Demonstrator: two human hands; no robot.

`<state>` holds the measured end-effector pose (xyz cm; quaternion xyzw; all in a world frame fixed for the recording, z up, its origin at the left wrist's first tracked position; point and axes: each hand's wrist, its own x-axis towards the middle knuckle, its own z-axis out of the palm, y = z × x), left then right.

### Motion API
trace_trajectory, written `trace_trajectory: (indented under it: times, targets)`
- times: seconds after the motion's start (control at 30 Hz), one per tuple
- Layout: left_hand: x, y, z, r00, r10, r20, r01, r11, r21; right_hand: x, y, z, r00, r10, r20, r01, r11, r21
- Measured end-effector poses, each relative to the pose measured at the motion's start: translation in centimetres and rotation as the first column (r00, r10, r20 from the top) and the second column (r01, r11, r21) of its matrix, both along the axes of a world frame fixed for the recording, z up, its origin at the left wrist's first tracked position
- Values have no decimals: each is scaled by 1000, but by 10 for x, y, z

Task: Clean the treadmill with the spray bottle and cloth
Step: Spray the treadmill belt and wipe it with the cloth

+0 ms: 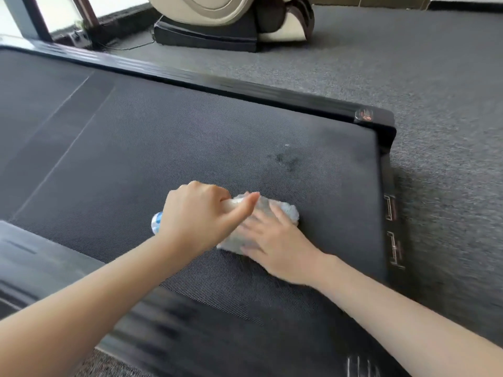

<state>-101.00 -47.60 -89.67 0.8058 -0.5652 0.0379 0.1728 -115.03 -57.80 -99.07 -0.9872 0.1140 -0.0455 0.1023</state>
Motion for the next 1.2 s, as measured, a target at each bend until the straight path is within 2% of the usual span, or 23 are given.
trace_trajectory:
  times: [0.07, 0.13, 0.23, 0.33, 0.43, 0.5, 0.57, 0.63, 0.67, 0.77, 0.87, 0.93, 1.03, 1.1, 1.2]
  targets:
    - [6, 3, 0, 999, 2, 35, -1, 1000, -9, -6, 30, -2, 986, 165, 4, -165, 986, -4]
    - [11, 6, 1, 999, 13, 43, -12, 1000, -16, -7, 19, 3, 985, 174, -13, -174, 985, 3]
    - [21, 11, 3, 998, 44, 36, -43, 999, -24, 6, -40, 12, 993, -106, -47, 106, 994, 1]
    - [29, 15, 7, 997, 67, 27, -66, 997, -33, 13, -102, 13, 907, -404, -121, 409, 912, 20]
    - [39, 19, 13, 994, 106, 17, -105, 993, -53, 31, -110, 6, 850, -508, -138, 516, 856, 26]
    - [45, 21, 18, 991, 130, 13, -129, 989, -66, 47, -77, 4, 930, -368, -13, 367, 929, -43]
    - [49, 23, 22, 990, 143, 16, -141, 986, -84, 55, -20, 4, 995, -87, 52, 92, 990, -106]
    - [52, 25, 25, 989, 145, 19, -143, 985, -98, 45, 34, -1, 986, 161, 49, -157, 985, -64]
    - [54, 25, 26, 989, 146, 20, -143, 985, -99, 35, 51, -2, 972, 231, 37, -230, 973, -37]
    - [58, 25, 25, 990, 140, 22, -137, 986, -99, 8, 56, -1, 939, 345, 3, -344, 937, -60]
    - [61, 23, 24, 990, 144, 14, -142, 985, -102, 7, 33, 5, 932, 357, -58, -362, 924, -121]
    - [62, 20, 24, 987, 159, 2, -158, 982, -103, 19, 7, 5, 963, 256, -89, -264, 959, -99]
    - [67, 13, 22, 986, 166, -3, -165, 981, -98, 41, -57, 12, 995, -80, -67, 80, 997, -9]
    - [70, 7, 21, 987, 160, 9, -159, 984, -85, 44, -106, 14, 955, -292, -42, 292, 956, -7]
    - [77, -2, 19, 988, 152, 32, -149, 985, -84, 38, -175, 8, 826, -546, -142, 541, 838, -77]
